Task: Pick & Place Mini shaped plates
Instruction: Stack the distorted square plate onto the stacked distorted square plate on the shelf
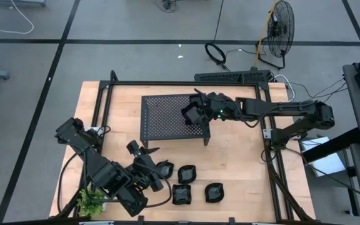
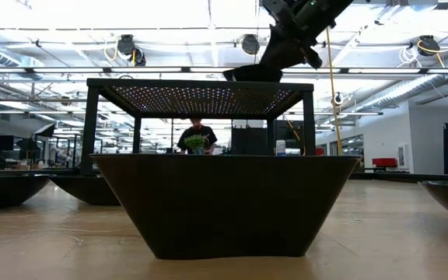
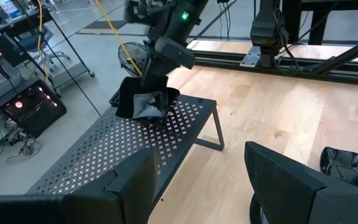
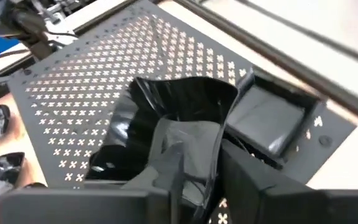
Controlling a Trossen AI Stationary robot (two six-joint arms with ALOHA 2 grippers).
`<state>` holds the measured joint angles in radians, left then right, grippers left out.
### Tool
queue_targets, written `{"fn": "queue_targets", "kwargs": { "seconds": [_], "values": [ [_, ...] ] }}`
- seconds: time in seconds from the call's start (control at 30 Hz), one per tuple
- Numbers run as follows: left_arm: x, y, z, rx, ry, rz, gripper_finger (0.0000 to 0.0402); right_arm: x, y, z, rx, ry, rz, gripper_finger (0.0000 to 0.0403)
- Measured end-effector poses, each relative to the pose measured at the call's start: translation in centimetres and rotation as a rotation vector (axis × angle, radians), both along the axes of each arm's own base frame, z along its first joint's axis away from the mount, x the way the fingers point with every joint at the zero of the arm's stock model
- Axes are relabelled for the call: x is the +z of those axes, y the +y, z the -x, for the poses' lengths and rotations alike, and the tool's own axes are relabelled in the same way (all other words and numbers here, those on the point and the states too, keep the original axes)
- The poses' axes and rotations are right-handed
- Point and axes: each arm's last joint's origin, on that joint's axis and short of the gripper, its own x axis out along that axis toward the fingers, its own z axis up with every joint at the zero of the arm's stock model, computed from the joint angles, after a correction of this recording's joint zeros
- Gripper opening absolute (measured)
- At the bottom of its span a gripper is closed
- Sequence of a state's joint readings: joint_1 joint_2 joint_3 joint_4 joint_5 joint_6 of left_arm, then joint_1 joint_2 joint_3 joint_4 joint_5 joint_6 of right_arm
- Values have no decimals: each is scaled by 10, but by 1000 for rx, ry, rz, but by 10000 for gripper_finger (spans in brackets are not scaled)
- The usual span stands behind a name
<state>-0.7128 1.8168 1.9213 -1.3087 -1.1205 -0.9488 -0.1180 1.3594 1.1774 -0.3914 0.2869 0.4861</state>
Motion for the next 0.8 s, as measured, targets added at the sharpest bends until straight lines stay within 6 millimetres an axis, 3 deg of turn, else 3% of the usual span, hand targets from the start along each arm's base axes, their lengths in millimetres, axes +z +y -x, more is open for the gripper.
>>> {"fn": "queue_targets", "kwargs": {
  "seconds": [0.27,0.4,0.57,0.67,0.8],
  "values": [
    [-1,0,0,-9,19,15,244,31,8,15,129,-141,77,134],
    [-1,0,0,-9,24,14,244,51,23,24,266,-248,108,143],
    [-5,-3,-2,-36,62,69,244,59,45,36,457,-268,108,141],
    [-20,-11,-9,-99,135,131,244,57,61,41,536,-294,96,138],
    [-57,-23,-30,-271,206,246,244,44,76,47,595,-324,93,135]
  ]
}}
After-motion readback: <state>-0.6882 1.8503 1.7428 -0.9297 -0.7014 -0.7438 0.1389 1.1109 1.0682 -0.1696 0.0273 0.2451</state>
